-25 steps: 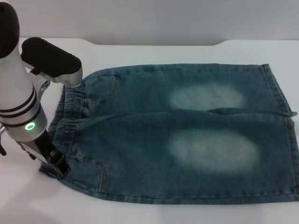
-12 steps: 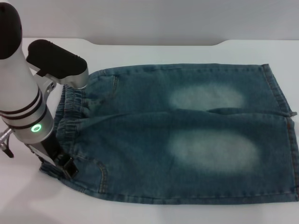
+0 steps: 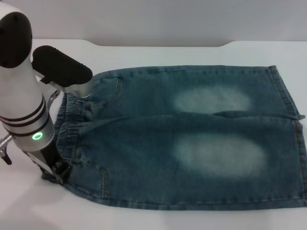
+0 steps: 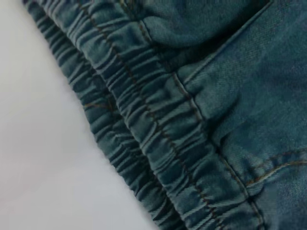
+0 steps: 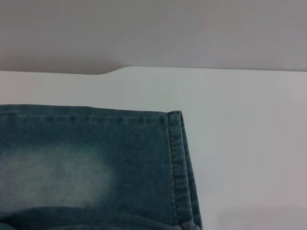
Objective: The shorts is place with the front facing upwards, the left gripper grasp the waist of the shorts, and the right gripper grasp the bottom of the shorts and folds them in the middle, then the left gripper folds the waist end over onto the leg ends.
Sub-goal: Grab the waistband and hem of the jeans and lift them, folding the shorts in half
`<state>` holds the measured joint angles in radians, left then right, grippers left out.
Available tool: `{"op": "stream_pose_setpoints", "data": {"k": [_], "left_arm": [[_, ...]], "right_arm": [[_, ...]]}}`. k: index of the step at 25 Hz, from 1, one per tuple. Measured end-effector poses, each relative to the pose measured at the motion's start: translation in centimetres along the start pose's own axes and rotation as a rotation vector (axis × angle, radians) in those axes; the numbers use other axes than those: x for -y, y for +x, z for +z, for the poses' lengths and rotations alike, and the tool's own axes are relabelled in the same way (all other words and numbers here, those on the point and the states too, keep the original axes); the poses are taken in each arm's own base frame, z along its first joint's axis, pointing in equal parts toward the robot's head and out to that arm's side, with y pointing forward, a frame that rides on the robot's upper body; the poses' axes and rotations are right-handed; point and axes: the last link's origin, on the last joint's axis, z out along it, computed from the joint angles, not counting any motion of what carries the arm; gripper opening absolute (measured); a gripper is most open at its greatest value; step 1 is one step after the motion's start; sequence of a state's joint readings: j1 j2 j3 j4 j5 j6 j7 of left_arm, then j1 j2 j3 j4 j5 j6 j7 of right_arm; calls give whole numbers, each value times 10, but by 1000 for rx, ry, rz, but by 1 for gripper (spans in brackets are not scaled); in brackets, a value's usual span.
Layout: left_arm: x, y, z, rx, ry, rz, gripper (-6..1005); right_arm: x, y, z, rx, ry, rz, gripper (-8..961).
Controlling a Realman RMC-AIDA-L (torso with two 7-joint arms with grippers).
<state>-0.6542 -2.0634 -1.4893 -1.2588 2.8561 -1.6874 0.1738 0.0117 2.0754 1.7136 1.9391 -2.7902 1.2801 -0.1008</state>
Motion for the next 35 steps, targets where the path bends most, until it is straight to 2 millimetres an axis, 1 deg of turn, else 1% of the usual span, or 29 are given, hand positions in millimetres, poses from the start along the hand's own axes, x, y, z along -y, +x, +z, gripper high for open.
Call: {"op": "stream_pose_setpoints", "data": {"k": [9, 11, 18, 27, 28, 32, 35], "left_arm": [[-3, 3, -9, -31, 8, 10, 265], [-3, 3, -10, -32, 10, 12, 134], [-1, 5, -18, -43, 35, 19, 109], [0, 7, -25, -64, 52, 22, 69], [-1, 8, -26, -67, 53, 24, 64], [-1, 9, -26, -73, 55, 28, 65], [-3, 11, -30, -87, 57, 33, 65]], "right_arm": [[-4, 6, -6, -43, -13, -8, 762], [-6, 9, -6, -64, -18, -12, 762], [-16, 19, -12, -141, -44, -28, 762], [-22, 50, -12, -267, -59, 6, 757], [-23, 56, -11, -283, -62, 11, 754], [-23, 60, -9, -287, -63, 17, 741], [-25, 62, -4, -288, -85, 33, 732]]}}
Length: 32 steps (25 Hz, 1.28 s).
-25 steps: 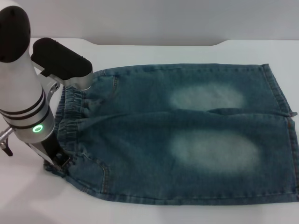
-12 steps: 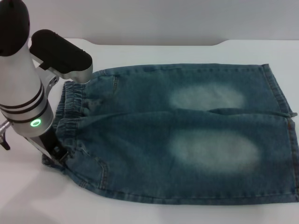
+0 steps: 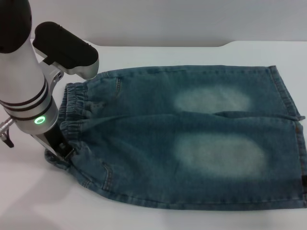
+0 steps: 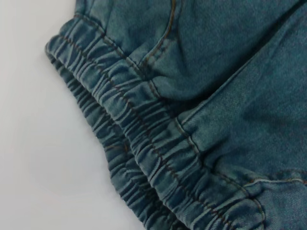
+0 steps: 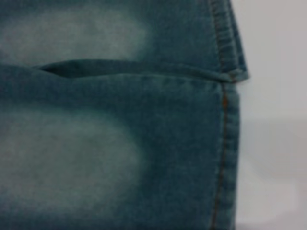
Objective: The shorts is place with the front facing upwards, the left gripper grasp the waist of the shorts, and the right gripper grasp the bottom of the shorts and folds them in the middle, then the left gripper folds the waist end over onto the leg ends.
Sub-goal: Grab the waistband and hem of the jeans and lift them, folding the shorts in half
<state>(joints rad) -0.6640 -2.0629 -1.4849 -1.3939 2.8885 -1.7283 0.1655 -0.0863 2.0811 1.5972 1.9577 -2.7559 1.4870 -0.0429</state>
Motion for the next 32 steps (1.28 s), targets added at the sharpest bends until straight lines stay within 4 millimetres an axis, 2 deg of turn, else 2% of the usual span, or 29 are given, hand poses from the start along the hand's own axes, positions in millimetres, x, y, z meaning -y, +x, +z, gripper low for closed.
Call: {"op": "stream_pose_setpoints", "data": {"k": [9, 32], "left_arm": [[-1, 1, -1, -5, 2, 2, 64], [-2, 2, -2, -8, 6, 18, 64]], "right_arm": [[-4, 7, 21, -36, -46, 14, 703], [-5, 14, 28, -64, -46, 17, 631]]}}
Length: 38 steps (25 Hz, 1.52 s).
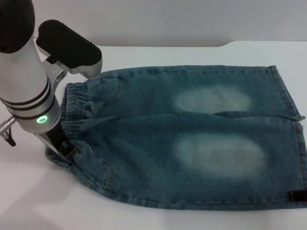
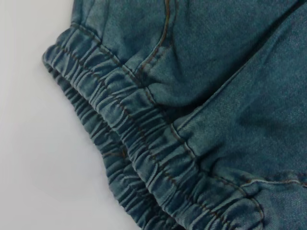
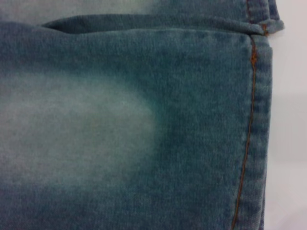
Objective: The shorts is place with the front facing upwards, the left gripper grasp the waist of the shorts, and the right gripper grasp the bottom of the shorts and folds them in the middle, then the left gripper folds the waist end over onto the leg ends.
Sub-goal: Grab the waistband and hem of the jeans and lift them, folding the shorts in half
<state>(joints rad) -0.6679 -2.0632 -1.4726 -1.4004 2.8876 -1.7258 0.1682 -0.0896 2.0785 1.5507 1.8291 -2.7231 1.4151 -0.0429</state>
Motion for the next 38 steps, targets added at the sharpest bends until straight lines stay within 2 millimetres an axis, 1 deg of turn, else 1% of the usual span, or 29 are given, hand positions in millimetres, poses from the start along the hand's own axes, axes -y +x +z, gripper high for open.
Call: {"op": "stream_pose_setpoints", "data": {"k": [11, 18, 26, 31, 34, 37, 38], "left_arm": [[-1, 0, 0, 0, -2, 3, 64], [-1, 1, -1, -4, -2, 9, 64], [-2, 2, -2, -6, -1, 11, 65], [-1, 2, -4, -17, 4, 6, 65], [0, 2, -4, -20, 4, 4, 65], [0, 1, -4, -18, 5, 3, 65], [0, 1, -4, -18, 5, 3, 65]], "right_arm": [[2, 1, 5, -7, 5, 3, 596], [5, 3, 11, -28, 5, -42, 574], [-1, 2, 12, -32, -6, -80, 445], [-6, 2, 11, -33, -19, -94, 402], [-9, 0, 7, -20, -24, -103, 369], [-13, -6, -3, 11, -23, -121, 332], [-14, -7, -6, 18, -22, -126, 294]]}}
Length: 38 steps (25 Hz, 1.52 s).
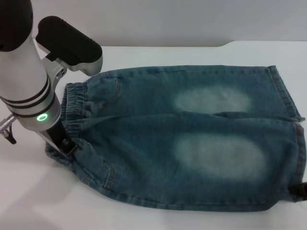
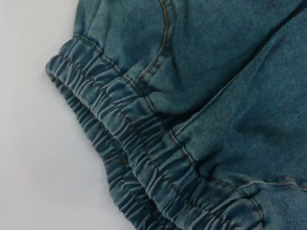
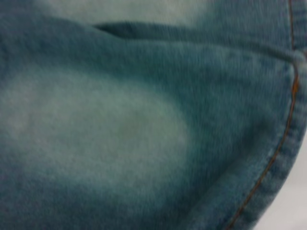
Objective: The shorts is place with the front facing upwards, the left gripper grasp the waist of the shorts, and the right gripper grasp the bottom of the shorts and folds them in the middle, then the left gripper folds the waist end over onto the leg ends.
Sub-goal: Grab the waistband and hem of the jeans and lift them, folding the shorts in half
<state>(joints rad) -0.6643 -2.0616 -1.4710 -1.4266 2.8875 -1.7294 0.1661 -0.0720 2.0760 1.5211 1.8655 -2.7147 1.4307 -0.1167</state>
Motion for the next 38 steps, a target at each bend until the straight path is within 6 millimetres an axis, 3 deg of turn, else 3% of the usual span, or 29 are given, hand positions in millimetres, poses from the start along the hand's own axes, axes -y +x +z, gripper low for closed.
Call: {"op": "stream_pose_setpoints", "data": {"k": [5, 15, 21, 27, 38], "left_arm": [[0, 0, 0, -2, 1, 0, 65], [3, 2, -5, -47, 6, -25, 65], [11, 1, -11, -126, 8, -73, 65], [21, -2, -19, -215, 16, -127, 65], [46, -2, -31, -440, 69, -231, 65]], "right_arm": [[-2, -6, -9, 20, 3, -15, 101], [-5, -14, -18, 66, 9, -36, 34], [-11, -31, -36, 167, 16, -73, 43], [-17, -45, -39, 230, 4, -99, 52], [2, -67, -50, 462, 84, -124, 69]]}}
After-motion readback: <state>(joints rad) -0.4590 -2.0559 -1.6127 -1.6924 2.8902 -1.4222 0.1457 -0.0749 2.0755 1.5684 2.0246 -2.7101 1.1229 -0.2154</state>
